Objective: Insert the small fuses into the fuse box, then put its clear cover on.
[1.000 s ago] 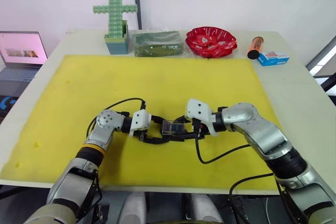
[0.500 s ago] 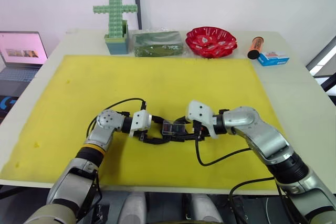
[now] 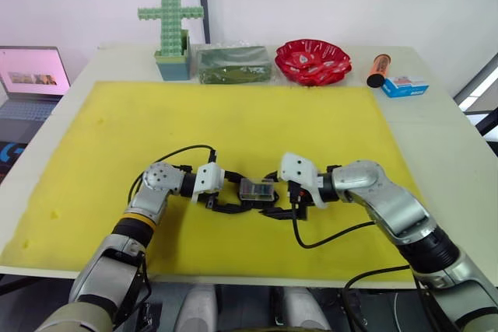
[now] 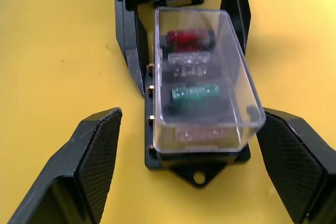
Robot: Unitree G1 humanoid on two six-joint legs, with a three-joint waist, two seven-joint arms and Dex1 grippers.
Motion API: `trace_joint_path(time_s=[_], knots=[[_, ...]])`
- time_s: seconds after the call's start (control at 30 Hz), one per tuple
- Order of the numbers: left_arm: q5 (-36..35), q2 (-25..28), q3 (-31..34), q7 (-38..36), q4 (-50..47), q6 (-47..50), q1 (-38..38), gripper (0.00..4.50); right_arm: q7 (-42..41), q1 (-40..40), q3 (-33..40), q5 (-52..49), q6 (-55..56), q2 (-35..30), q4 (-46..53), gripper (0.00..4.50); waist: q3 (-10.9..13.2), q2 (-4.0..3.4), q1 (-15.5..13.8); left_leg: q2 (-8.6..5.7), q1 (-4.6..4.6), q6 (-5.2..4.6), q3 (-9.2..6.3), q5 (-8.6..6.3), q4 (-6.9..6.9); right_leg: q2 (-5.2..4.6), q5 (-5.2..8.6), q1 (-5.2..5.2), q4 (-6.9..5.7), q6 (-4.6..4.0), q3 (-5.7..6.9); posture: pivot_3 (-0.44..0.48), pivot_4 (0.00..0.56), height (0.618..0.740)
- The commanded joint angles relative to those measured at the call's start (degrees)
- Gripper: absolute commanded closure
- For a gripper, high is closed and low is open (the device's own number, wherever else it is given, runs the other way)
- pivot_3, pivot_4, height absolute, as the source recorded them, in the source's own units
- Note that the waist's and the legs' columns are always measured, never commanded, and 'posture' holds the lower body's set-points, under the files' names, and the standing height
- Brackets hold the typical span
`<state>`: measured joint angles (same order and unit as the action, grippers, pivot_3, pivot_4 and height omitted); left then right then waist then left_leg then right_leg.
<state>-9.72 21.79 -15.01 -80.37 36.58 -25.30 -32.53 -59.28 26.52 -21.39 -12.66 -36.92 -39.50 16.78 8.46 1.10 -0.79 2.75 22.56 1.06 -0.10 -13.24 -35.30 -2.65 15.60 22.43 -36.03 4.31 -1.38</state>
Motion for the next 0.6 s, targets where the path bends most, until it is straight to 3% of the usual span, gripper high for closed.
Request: trace_joint_path(time_s=[0.03,0.23,0.37,0.47,0.6], knots=[[2.7,0.3,-0.9,0.9,2.3,0.6,0.6,1.71,-1.9,0.3,4.2,-1.7,0.1,-3.2,3.2,0.38,0.0,0.00,0.0,0.00,0.00,0.00,0.00,0.00,0.00,0.00,0.00,0.00,0.00,0.00,0.00,0.000,0.150,0.740],[2.8,0.3,-0.8,1.0,2.6,0.4,0.5,1.71,-5.4,0.7,9.5,-5.1,-1.2,-9.3,5.4,0.38,0.0,0.00,0.0,0.00,0.00,0.00,0.01,0.00,0.02,-0.01,0.00,0.02,0.04,0.00,0.00,0.000,0.150,0.740],[2.8,0.3,-0.8,0.9,3.1,0.2,0.2,1.71,-4.9,4.3,15.2,-13.0,-4.1,-5.7,5.6,0.38,0.0,0.00,0.1,0.01,-0.01,0.00,0.02,0.00,0.05,-0.01,0.00,0.03,0.04,0.00,0.00,0.000,0.150,0.740],[2.8,0.2,-0.9,0.7,3.3,-0.1,0.1,1.71,-1.3,8.6,19.1,-19.3,-7.3,0.3,5.1,1.00,0.0,0.00,0.0,0.01,0.00,0.00,0.00,0.00,0.04,-0.01,0.00,0.01,0.04,0.00,0.00,0.000,0.150,0.740],[2.8,0.1,-1.0,0.6,3.7,-0.3,-0.1,1.71,2.4,12.9,19.8,-21.9,-8.9,5.2,5.0,2.40,0.0,-0.01,-0.1,0.02,0.01,0.00,-0.03,0.00,0.05,-0.03,0.00,0.01,0.03,-0.01,0.01,0.000,0.150,0.740]])
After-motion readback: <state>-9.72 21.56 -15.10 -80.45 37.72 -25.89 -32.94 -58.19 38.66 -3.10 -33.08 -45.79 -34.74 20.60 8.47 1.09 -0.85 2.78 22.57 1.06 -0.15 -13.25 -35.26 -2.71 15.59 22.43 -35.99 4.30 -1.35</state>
